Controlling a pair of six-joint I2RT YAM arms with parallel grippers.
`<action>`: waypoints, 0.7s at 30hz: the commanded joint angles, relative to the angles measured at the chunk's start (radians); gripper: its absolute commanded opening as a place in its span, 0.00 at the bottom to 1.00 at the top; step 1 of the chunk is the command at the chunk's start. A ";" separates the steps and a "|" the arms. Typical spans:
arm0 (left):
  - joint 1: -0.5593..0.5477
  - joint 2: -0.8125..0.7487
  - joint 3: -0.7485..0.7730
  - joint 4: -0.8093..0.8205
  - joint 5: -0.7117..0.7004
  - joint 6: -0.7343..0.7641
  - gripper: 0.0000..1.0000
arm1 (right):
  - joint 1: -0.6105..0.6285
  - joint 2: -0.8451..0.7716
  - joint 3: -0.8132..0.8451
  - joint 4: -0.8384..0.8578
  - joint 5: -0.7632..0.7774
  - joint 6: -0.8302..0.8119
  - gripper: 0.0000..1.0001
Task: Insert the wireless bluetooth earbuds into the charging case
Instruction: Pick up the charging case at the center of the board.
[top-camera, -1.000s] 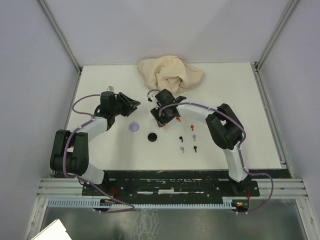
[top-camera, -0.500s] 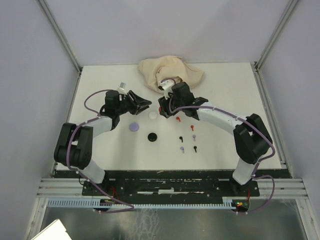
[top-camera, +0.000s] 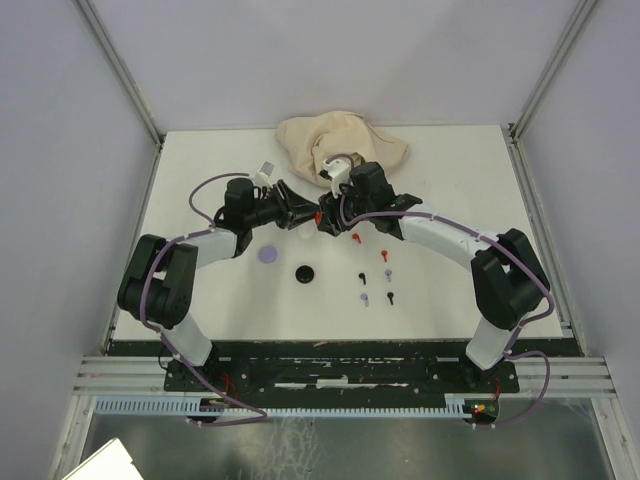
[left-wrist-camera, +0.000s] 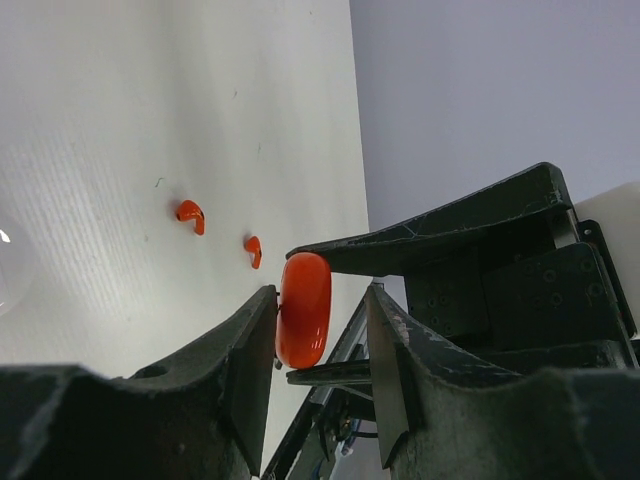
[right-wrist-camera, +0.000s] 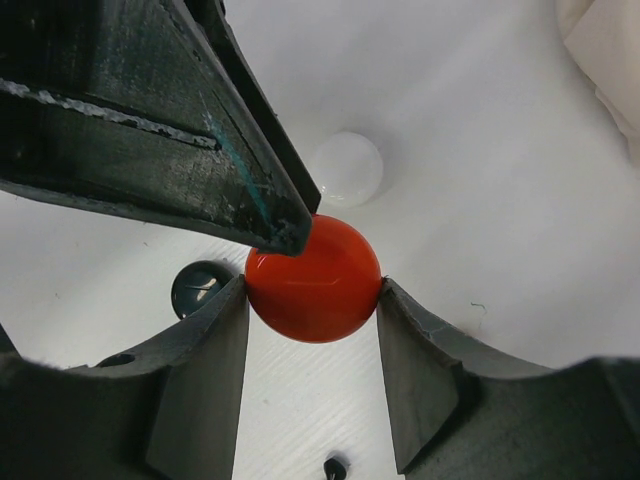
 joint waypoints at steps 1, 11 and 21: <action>-0.018 0.013 0.050 0.064 0.037 -0.014 0.47 | -0.001 -0.036 0.013 0.036 -0.032 -0.003 0.35; -0.036 0.019 0.048 0.063 0.051 -0.007 0.45 | -0.002 -0.042 0.011 0.035 -0.032 -0.004 0.35; -0.049 0.019 0.041 0.063 0.066 0.005 0.42 | -0.007 -0.055 0.005 0.049 -0.026 0.004 0.34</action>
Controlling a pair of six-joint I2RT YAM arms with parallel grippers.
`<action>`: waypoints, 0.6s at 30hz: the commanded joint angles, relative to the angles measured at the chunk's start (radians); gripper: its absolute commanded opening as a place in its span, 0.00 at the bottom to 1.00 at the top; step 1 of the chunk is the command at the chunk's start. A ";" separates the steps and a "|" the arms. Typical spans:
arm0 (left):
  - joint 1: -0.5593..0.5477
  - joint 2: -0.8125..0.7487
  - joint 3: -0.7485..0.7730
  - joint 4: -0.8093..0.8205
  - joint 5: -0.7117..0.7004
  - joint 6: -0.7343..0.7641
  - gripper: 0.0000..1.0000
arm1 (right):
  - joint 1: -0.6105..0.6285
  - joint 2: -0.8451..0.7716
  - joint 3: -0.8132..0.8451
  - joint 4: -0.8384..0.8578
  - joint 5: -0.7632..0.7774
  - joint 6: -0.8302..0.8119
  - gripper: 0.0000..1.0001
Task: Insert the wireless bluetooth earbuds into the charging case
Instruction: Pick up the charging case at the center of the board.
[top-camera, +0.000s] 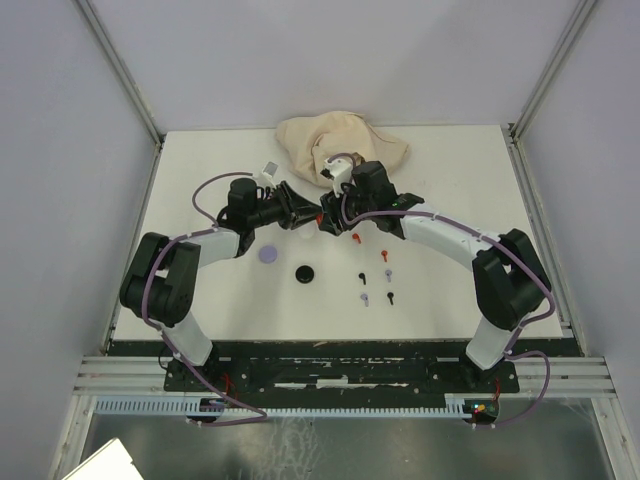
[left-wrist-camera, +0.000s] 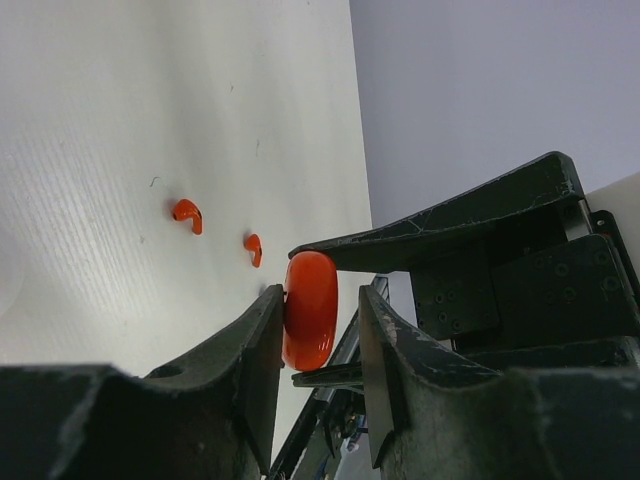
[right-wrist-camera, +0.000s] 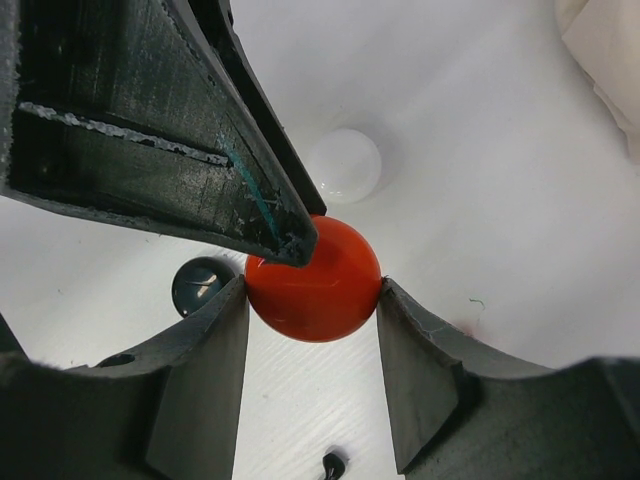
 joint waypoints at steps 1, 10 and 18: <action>-0.029 0.000 0.029 0.043 0.061 0.010 0.42 | -0.005 -0.054 0.004 0.055 -0.009 0.004 0.34; -0.032 0.001 0.027 0.017 0.061 0.031 0.41 | -0.008 -0.058 0.002 0.060 -0.015 0.009 0.34; -0.032 -0.002 0.033 0.008 0.042 0.030 0.31 | -0.012 -0.064 -0.003 0.059 -0.015 0.005 0.34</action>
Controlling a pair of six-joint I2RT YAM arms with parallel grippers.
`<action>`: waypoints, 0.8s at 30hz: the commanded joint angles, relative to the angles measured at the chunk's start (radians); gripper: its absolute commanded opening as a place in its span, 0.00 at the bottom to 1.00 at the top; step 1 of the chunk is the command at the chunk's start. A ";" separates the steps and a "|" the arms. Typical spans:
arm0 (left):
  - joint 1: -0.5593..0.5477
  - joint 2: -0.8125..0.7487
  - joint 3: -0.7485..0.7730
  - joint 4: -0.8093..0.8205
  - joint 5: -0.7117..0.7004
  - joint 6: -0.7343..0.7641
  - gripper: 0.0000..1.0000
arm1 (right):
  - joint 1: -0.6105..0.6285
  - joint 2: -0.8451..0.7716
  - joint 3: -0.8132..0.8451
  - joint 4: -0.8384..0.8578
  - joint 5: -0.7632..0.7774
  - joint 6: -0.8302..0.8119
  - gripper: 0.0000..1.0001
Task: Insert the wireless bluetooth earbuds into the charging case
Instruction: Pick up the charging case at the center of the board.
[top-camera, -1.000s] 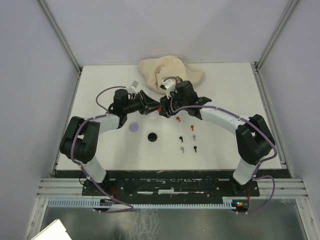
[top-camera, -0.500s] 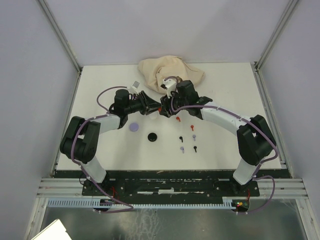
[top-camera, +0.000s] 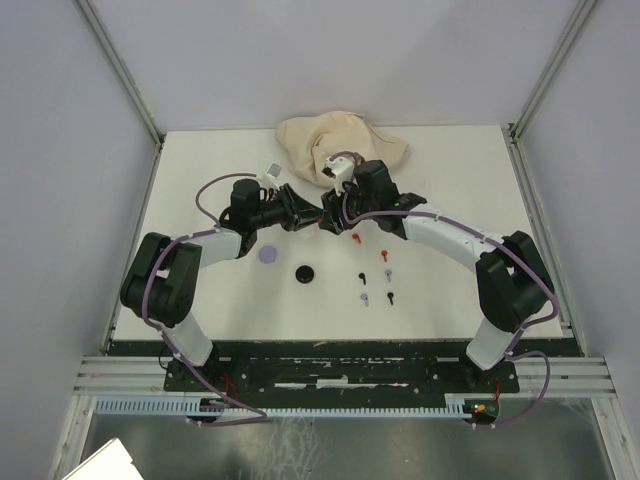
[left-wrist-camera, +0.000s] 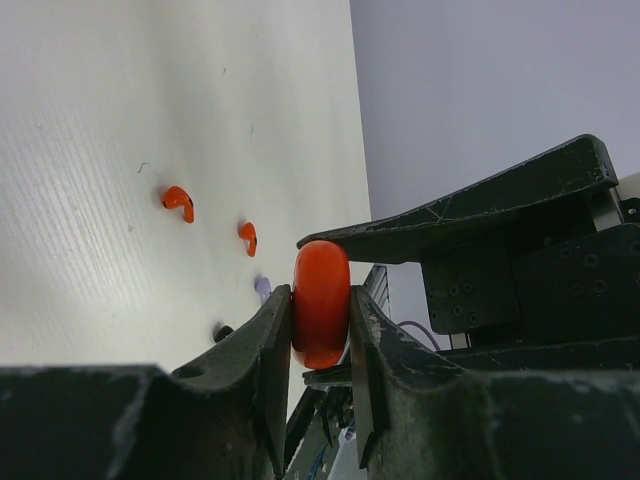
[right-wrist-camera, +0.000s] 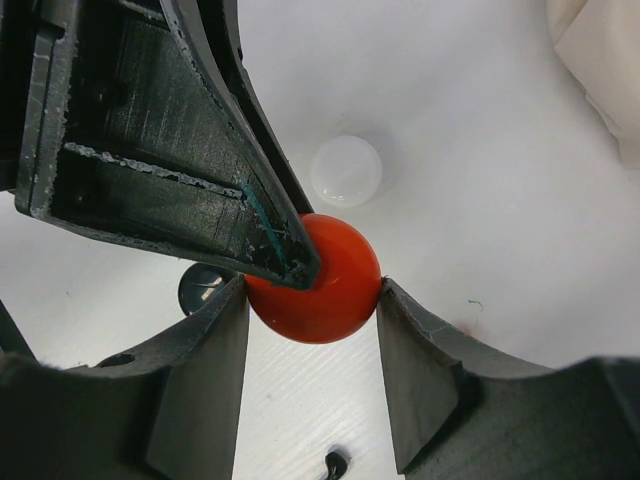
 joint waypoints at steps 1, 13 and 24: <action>-0.013 -0.002 0.032 0.019 0.033 0.030 0.32 | -0.008 -0.042 -0.002 0.058 -0.010 0.000 0.34; -0.011 -0.013 0.033 0.015 0.015 0.028 0.41 | -0.015 -0.055 -0.017 0.058 -0.010 0.000 0.34; -0.007 -0.015 0.030 0.011 0.005 0.028 0.41 | -0.019 -0.067 -0.026 0.063 -0.010 0.000 0.34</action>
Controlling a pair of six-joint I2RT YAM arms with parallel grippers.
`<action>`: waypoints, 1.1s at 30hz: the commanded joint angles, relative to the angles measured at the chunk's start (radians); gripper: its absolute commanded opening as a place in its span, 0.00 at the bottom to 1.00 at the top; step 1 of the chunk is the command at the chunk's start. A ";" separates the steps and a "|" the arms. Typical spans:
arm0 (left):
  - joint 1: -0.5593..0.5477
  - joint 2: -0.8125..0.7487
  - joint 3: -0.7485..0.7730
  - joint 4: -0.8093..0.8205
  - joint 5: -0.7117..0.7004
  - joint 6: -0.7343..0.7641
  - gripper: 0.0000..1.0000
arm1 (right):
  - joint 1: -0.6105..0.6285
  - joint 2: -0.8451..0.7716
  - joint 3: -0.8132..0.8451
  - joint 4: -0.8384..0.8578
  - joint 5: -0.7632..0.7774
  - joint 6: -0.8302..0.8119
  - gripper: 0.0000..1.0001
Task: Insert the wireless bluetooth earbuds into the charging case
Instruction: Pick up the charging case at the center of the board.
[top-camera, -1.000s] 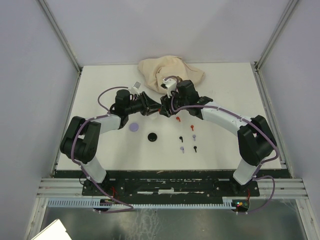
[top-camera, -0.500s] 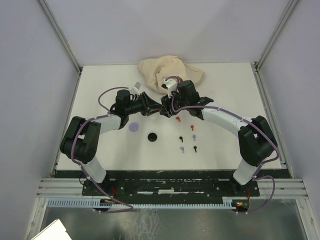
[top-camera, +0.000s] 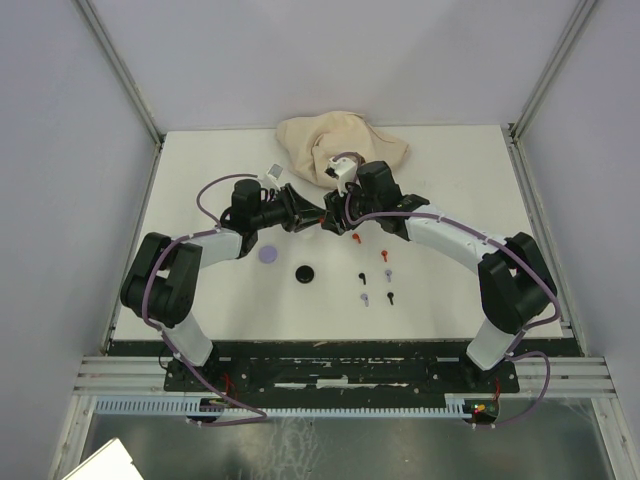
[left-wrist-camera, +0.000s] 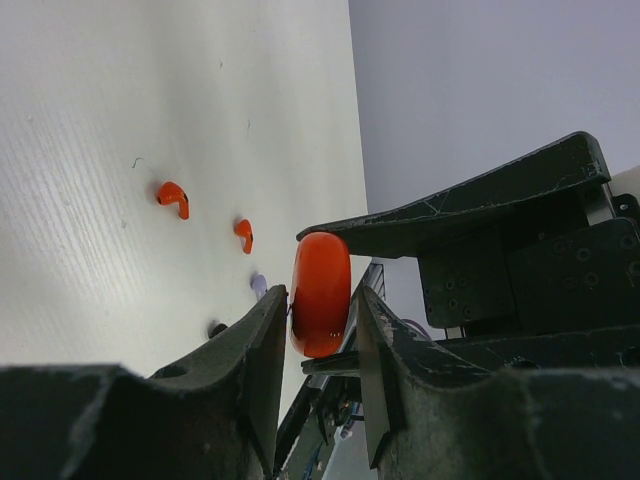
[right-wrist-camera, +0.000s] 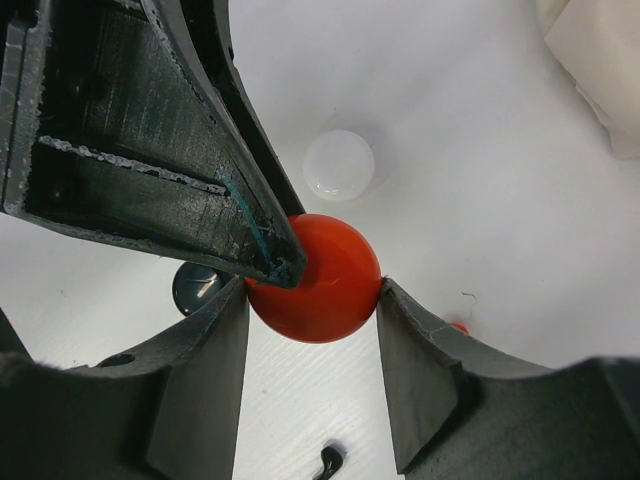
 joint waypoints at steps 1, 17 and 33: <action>-0.001 -0.016 0.030 0.014 0.004 0.027 0.41 | -0.006 -0.051 0.000 0.049 -0.011 -0.002 0.34; -0.001 -0.008 0.028 0.024 0.004 0.023 0.03 | -0.010 -0.052 0.002 0.051 -0.010 0.009 0.52; -0.001 -0.012 0.027 0.029 -0.009 0.022 0.03 | -0.057 -0.132 0.059 -0.107 0.267 0.085 0.99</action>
